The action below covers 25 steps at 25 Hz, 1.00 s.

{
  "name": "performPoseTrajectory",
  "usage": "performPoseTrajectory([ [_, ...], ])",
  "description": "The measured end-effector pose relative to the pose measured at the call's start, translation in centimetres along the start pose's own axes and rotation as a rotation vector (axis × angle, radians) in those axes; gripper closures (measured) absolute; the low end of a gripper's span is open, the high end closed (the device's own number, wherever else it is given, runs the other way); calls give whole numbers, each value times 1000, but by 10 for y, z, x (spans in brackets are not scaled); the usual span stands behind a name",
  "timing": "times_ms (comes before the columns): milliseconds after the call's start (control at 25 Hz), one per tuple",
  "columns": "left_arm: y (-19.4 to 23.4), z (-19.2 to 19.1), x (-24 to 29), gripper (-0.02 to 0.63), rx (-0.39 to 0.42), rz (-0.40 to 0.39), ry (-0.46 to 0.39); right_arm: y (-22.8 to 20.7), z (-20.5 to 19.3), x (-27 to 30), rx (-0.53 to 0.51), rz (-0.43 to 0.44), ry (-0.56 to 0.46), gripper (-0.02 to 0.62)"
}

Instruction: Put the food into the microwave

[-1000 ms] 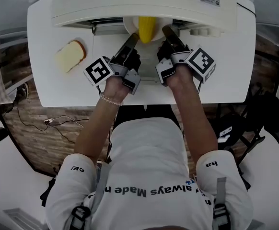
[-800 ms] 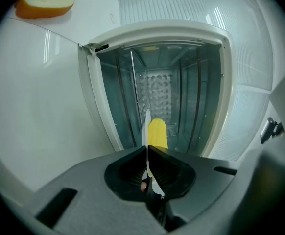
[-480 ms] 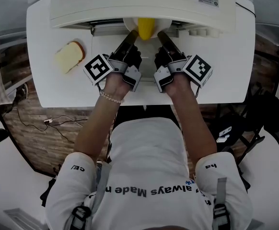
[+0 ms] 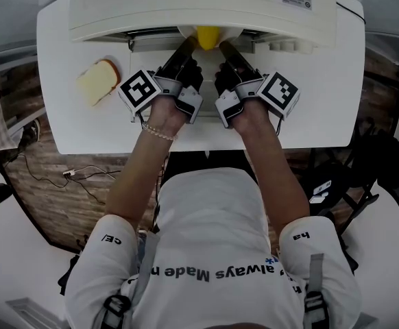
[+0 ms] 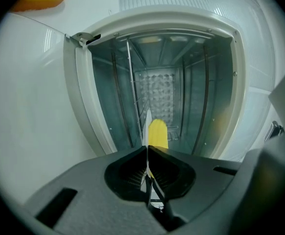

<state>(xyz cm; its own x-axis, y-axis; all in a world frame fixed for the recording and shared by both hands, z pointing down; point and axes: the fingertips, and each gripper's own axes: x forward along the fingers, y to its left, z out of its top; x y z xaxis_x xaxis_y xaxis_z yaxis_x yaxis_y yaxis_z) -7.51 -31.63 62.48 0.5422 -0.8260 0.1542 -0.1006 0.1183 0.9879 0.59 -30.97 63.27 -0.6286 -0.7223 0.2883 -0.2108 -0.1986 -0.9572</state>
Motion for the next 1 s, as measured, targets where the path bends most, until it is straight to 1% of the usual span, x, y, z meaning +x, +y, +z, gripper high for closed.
performPoseTrajectory([
  [200,1,9,8,588,4,7,3,2,5,11,-5,9,-9,571],
  [280,3,10,7,589,9,30,7,3,6,13,-11,13,-10,571],
  [400,2,11,8,588,16,42,11,4,7,13,-13,5,-14,571],
  [480,6,11,8,588,22,67,12,3,7,14,-14,1,-16,571],
  [600,7,12,9,588,41,82,19,3,9,15,-23,-1,-19,571],
  [800,1,14,10,584,56,71,26,4,12,15,-61,-22,-30,567],
  [880,-3,13,5,563,68,70,22,4,12,11,-70,-32,-28,543],
  [1000,-9,12,-2,546,76,62,13,4,14,4,-84,-40,-25,535],
])
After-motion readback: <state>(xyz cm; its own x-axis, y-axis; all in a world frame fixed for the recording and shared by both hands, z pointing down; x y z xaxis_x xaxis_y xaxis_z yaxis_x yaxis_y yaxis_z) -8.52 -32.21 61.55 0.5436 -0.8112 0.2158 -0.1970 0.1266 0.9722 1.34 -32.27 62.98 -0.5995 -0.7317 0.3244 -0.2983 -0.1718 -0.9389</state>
